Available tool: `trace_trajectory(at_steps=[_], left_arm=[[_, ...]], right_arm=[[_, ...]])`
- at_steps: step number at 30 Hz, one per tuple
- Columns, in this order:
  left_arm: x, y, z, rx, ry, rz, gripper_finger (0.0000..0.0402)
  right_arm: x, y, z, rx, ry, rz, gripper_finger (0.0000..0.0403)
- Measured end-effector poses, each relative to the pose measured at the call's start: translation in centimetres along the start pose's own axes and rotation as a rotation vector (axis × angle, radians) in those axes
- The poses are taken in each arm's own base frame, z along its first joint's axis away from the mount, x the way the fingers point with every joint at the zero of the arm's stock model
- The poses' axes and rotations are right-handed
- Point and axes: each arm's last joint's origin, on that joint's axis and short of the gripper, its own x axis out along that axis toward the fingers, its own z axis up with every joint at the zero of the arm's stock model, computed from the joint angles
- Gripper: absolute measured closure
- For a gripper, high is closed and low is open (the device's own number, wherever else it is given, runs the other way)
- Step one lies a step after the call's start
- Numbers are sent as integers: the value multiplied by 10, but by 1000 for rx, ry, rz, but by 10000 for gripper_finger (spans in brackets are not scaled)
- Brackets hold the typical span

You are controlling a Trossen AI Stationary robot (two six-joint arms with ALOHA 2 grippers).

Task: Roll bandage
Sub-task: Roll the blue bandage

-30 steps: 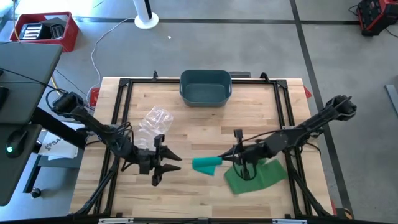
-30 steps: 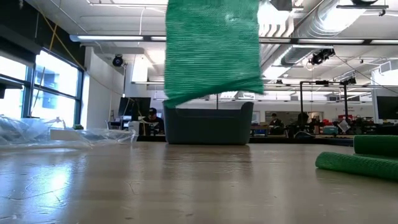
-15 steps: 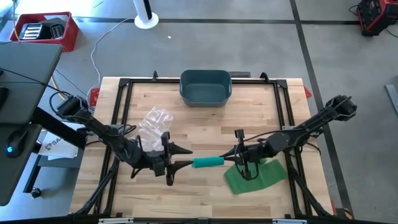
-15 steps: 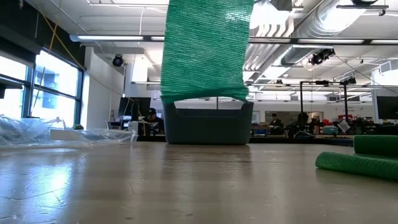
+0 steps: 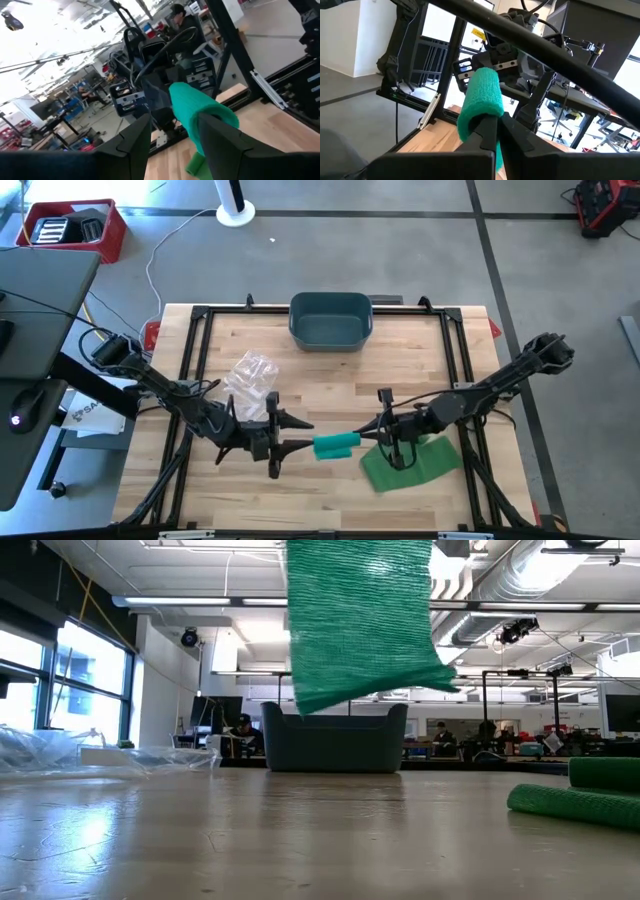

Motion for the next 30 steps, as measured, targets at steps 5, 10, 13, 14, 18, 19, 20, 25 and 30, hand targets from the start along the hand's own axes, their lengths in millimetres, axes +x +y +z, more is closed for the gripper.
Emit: trace_trajectory(at_steps=[5,10,13,14,18,19,20,25,30], left_arm=[[0,0,0,-12,8,2,243],[0,-1,-2,-15,21,-6,243],[0,-2,-4,-24,42,-20,243],[-1,-3,-5,-24,53,-26,243],[-1,-4,-7,-35,70,-33,243],[-1,-4,-7,-36,68,-32,243],[-1,-4,-7,-37,67,-31,243],[-1,-3,-6,-43,57,-29,243],[2,-2,-5,-58,29,-36,243]], right_arm=[[0,0,0,-2,2,1,403],[0,0,0,-2,3,1,403],[0,0,0,-2,3,0,403],[0,0,0,-2,4,1,403],[0,0,0,-6,2,1,403],[0,0,0,-6,2,1,403],[0,0,0,-6,2,1,403],[0,0,0,-5,2,0,403],[0,0,0,-5,3,-7,403]])
